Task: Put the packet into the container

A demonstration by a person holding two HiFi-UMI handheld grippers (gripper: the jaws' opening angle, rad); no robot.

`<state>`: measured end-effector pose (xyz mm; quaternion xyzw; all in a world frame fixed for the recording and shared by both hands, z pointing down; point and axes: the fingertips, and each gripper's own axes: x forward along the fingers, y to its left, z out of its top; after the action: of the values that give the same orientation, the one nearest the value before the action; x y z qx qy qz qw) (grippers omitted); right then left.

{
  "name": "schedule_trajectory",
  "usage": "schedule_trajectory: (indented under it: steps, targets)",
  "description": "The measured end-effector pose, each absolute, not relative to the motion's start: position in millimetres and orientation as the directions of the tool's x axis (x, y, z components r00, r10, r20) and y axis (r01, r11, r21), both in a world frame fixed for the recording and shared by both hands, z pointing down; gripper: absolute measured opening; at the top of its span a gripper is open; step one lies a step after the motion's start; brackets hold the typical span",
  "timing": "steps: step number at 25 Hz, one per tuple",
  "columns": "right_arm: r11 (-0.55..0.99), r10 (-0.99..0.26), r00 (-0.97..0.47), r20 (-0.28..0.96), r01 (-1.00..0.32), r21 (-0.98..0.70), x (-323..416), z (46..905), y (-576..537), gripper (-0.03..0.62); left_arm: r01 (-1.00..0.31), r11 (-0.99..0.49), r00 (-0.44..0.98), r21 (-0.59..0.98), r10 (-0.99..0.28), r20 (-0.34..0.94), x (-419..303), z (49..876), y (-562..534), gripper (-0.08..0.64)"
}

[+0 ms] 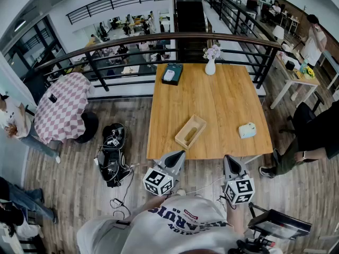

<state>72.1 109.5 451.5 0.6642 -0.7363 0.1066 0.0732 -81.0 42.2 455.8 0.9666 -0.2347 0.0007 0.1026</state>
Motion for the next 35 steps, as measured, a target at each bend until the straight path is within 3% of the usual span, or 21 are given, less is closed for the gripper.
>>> schedule_trajectory:
  steps: [16,22,31,35]
  targets:
    - [0.075,-0.947,-0.088,0.309,-0.996,-0.053,58.9,479.9,90.2,0.006,-0.428,-0.882,0.903,0.198,-0.422,0.073,-98.1,486.1,12.3,-0.002]
    - [0.089,-0.936,-0.108,0.334,-0.993,-0.071,88.9,494.3,66.9,0.008,-0.462,-0.862,0.887,0.207,-0.45,0.103,-88.0,496.5,-2.4,-0.002]
    - [0.359,-0.804,-0.225,0.55,-0.921,0.148,187.6,551.9,18.7,0.011,-0.597,-0.769,0.802,0.229,-0.578,0.151,-51.3,490.0,-27.5,-0.002]
    - [0.576,-0.657,-0.149,0.739,-0.732,0.364,257.0,622.5,7.2,0.014,-0.632,-0.746,0.775,0.212,-0.61,0.164,-25.4,487.8,-43.0,-0.002]
